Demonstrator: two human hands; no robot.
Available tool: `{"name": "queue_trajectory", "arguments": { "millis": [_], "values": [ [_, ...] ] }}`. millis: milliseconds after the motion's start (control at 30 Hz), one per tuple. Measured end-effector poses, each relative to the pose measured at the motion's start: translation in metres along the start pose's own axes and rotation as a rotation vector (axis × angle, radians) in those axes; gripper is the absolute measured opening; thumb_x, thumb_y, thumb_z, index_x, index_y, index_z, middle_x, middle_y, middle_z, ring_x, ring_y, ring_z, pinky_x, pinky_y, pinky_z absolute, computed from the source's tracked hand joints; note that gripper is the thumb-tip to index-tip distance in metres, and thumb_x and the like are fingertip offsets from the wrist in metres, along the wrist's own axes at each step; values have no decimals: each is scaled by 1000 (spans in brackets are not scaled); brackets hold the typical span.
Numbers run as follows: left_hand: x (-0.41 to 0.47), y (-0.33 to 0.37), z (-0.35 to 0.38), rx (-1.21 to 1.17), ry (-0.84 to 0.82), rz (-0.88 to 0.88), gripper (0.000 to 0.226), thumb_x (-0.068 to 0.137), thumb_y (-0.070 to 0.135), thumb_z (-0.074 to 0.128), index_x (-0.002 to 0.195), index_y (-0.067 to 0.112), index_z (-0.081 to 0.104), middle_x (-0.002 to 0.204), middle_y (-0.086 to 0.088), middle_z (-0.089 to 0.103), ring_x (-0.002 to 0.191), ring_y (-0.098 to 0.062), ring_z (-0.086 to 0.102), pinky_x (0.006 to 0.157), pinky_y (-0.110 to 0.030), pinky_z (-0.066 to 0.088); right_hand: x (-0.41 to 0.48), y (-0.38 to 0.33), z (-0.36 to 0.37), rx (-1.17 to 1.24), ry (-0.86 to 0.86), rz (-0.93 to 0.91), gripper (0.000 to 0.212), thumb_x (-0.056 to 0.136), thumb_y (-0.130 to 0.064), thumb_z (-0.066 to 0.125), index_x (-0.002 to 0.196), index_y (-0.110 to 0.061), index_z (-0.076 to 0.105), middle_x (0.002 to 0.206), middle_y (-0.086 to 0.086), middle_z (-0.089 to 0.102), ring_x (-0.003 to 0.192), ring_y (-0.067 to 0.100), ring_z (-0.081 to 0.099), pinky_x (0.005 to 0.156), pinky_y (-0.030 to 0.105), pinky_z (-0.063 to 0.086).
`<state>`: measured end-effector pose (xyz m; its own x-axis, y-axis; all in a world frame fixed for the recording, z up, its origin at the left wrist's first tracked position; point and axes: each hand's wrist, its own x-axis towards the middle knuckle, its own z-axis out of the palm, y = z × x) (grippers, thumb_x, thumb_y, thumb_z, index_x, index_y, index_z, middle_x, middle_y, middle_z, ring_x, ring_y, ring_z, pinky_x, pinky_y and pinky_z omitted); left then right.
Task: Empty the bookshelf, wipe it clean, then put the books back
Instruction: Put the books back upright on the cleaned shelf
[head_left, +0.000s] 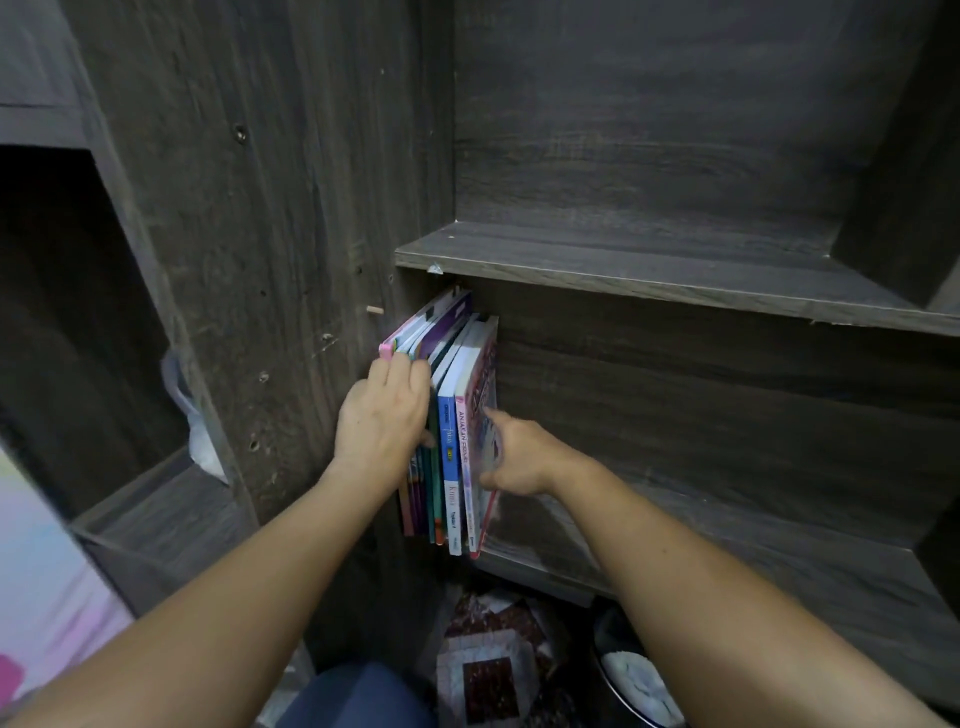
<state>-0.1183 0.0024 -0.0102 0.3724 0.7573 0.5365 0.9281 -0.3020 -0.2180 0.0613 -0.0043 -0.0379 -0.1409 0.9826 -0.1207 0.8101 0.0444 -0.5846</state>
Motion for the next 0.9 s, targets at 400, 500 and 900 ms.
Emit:
{"name": "queue_trajectory", "arguments": {
  "millis": [400, 500, 900],
  "values": [
    [-11, 6, 20, -251, -148, -177, 22, 98, 30, 53, 110, 12, 54, 111, -5, 58, 100, -21, 58, 80, -30, 45, 25, -14, 35, 50, 184, 29, 60, 75, -36, 80, 123, -20, 49, 114, 2, 63, 104, 21, 62, 89, 43, 54],
    [-5, 8, 19, -315, -171, -229, 21, 95, 29, 57, 108, 11, 56, 110, -7, 59, 99, -22, 60, 79, -31, 47, 26, -15, 39, 42, 205, 31, 63, 78, -34, 78, 129, -21, 44, 118, 4, 61, 106, 23, 61, 89, 44, 55],
    [-6, 18, 20, -327, -186, -318, 40, 85, 39, 70, 106, 10, 50, 103, -6, 60, 93, -24, 63, 74, -34, 50, 15, -5, 18, -102, 15, 57, 101, 80, -17, 75, 154, -32, 9, 145, 10, 43, 125, 27, 50, 101, 45, 47]
  ]
}}
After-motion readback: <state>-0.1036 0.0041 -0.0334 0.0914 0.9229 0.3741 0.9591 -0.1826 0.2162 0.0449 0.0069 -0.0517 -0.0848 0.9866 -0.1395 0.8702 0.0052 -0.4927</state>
